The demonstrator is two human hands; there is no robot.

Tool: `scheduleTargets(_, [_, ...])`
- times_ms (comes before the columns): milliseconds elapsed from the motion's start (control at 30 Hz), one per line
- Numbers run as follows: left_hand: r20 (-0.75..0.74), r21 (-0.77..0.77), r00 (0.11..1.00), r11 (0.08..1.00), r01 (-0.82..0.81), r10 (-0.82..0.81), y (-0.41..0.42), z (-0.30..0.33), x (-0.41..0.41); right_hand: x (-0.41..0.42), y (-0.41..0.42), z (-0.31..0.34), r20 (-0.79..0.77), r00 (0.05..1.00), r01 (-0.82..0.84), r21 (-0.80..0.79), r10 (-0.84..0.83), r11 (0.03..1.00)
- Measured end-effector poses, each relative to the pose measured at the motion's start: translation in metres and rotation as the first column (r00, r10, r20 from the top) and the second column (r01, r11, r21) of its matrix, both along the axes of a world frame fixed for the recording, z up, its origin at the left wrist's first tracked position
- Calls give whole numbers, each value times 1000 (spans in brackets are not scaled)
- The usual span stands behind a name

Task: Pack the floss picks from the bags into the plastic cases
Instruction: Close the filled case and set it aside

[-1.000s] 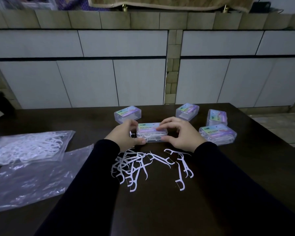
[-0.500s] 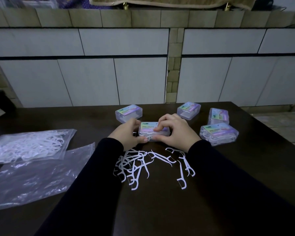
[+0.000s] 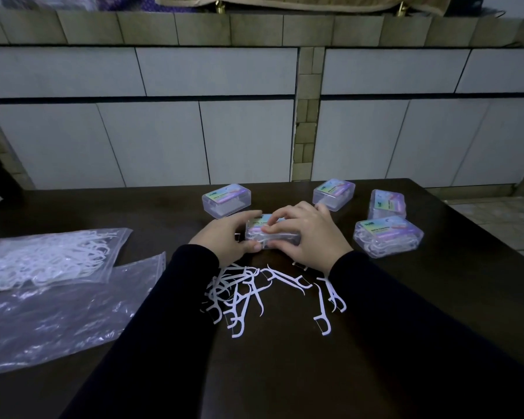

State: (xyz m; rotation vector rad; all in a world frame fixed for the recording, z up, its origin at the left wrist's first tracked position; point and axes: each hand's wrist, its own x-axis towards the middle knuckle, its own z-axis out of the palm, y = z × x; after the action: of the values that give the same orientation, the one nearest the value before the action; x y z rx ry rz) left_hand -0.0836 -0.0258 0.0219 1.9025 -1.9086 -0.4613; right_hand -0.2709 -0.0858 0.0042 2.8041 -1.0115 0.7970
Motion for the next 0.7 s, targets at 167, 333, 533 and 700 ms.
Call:
scheduleTargets(167, [55,46,998,999,-11,9,-2,0,0,1,-3,1,-9,1000,14,59,-14,998])
scheduleTargets(333, [58,77,998,997,6,-10,-3,0,-1,-9,0,0,-23,1000,-9,92,11,996])
scheduleTargets(533, [158,-34,987,999,-7,12,-3,-3,-2,-29,-7,0,128,991,5,278,-43,961])
scheduleTargets(700, [202,-128,978,988,81,-54,-3,1,-14,-27,-10,1,154,987,-24,376,-37,926])
